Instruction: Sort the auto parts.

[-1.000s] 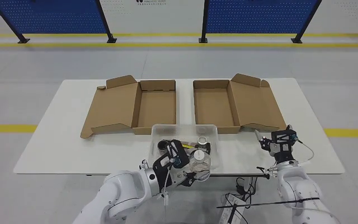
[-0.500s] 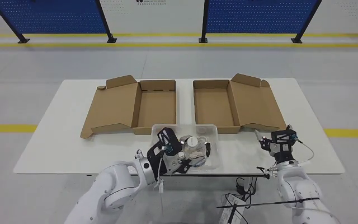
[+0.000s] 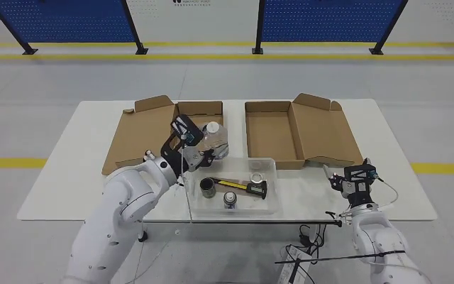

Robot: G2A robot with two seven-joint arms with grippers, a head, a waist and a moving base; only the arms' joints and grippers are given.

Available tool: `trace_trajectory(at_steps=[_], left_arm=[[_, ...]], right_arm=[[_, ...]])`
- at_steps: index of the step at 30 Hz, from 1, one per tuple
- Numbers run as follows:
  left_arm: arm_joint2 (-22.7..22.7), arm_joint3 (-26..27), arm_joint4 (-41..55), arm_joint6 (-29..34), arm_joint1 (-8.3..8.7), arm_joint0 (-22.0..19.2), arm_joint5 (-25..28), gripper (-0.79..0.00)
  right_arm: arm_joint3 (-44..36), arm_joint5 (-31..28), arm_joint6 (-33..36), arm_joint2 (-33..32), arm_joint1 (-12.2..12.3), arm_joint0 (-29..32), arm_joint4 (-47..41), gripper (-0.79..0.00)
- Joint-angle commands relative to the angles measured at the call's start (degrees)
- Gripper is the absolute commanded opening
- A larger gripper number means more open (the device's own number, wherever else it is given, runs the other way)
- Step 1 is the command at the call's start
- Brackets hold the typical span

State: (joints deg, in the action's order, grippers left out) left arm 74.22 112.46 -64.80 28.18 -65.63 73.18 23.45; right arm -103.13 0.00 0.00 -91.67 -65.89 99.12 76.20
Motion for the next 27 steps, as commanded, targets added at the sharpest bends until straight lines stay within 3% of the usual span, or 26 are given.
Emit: trace_trajectory(at_steps=[1,20,27], left_arm=[[-0.09,-1.82,-1.47,-0.48,-0.02,-0.94,-0.55,-0.785],[-3.43,-20.56,-4.10,-7.53,-1.05,-7.89,-4.95,-0.785],[-3.65,-24.57,-4.53,-8.76,-1.25,-9.59,-5.45,-0.785]], right_arm=[[0.00,0.00,0.00,0.00,0.00,0.00,0.00,0.000],[0.00,0.00,0.00,0.00,0.00,0.00,0.00,0.000],[0.00,0.00,0.00,0.00,0.00,0.00,0.00,0.000]])
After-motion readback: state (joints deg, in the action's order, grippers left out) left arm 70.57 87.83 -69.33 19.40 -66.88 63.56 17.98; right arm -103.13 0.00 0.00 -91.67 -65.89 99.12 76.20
